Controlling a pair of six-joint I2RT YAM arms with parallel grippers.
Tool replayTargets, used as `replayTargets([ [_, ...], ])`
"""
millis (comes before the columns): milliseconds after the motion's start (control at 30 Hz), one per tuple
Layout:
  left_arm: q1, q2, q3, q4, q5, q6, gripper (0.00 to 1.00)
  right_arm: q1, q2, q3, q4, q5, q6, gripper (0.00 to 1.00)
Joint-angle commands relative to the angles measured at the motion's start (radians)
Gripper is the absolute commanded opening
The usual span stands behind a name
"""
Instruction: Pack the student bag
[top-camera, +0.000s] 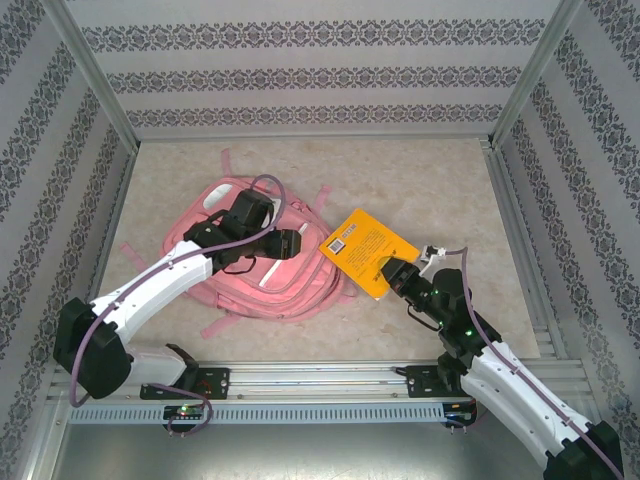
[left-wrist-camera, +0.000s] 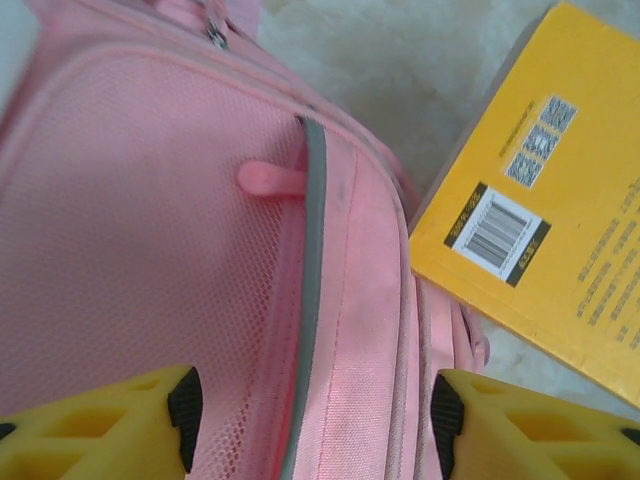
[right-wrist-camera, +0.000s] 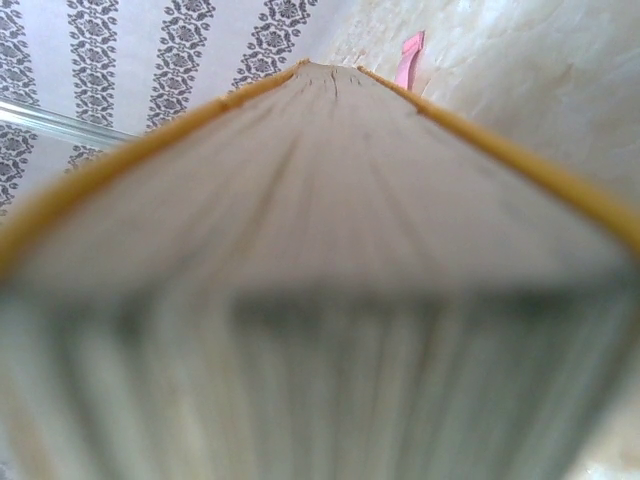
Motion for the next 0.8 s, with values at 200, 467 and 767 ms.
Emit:
replayTargets([
  [200, 0.008, 0.059, -0.073, 0.108, 0.170, -0.042, 0.48, -0.057, -0.022, 0.013, 0.092, -0.072, -0.006, 0.00],
  [467, 0.014, 0.057, -0.050, 0.091, 0.170, -0.030, 0.00, -0.088, -0.052, 0.024, 0.058, -0.097, -0.012, 0.00],
  [767, 0.106, -0.109, 0.096, -0.048, 0.181, 0.000, 0.00, -0.153, -0.126, 0.057, -0.066, -0.103, -0.031, 0.00],
])
